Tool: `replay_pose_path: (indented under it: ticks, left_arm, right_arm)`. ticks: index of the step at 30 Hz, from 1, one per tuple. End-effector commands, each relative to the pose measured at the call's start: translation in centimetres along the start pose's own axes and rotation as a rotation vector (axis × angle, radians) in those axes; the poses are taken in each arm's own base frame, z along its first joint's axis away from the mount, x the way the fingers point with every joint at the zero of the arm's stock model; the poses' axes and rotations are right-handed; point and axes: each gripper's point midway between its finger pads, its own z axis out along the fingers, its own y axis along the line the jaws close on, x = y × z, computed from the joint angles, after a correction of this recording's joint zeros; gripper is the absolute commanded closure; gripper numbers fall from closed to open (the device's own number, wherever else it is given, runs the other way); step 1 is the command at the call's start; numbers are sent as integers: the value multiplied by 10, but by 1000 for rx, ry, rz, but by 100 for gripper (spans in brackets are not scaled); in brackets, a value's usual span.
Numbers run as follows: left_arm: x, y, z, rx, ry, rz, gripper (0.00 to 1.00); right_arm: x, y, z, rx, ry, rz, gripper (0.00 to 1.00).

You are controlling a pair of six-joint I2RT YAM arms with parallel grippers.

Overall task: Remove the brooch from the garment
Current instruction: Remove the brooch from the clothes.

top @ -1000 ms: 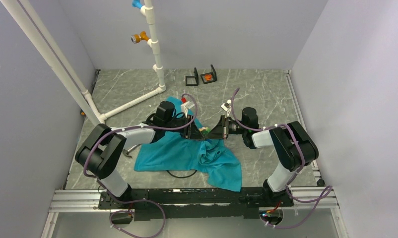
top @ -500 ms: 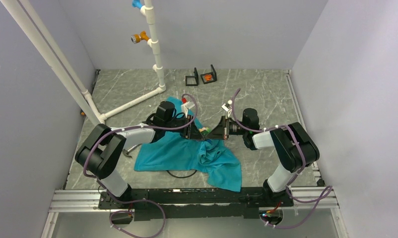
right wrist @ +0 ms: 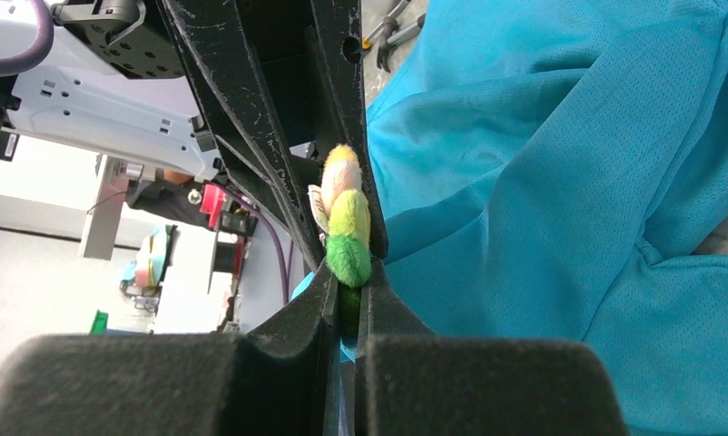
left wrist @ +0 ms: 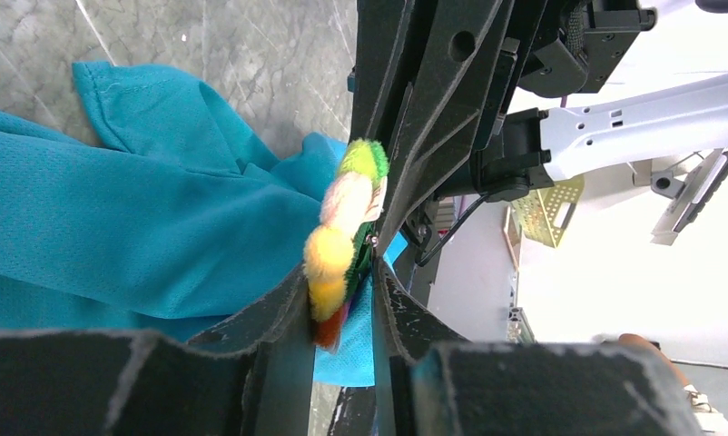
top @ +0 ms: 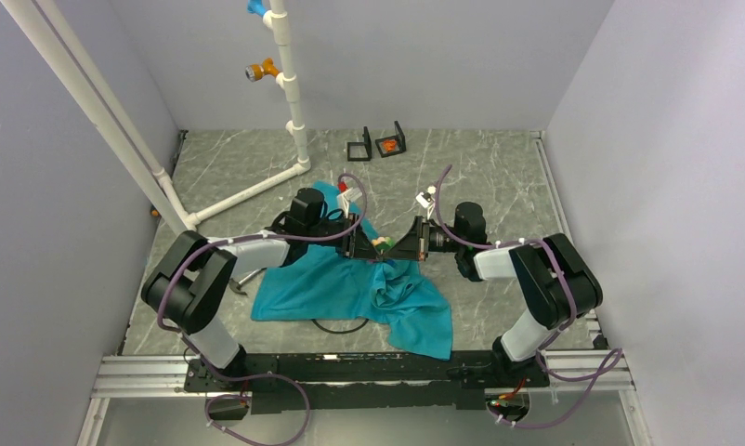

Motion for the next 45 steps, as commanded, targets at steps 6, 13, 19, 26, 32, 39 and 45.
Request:
replay_pose_path:
  ticks: [6,13,19,26,32,39,45]
  left_arm:
    - [-9,7,-7,18,-54,-35,79]
    - [-13,-1,-8,48,-61,-13,71]
    - [-18,-24,-10,137,-70,57,61]
    - [-23,-38,-15,167,-76,128,57]
    - [-27,-32,-25,159,-104,163,62]
    - [-30,-38,-27,195,-112,218,64]
    - [-29,-28,-24,154,-101,216,65]
  right_arm:
    - [-9,10,-3,-15,-20,-88,100]
    - [-10,8,-2,-6,-21,-89,100]
    - [-10,1,-1,19,-19,-81,100]
    - [-10,1,0,8,-15,-86,100]
    - [-11,7,-1,-13,-13,-129,100]
    - [-15,14,-1,-47,-25,-167,100]
    - [-20,21,0,-81,-41,-168,100]
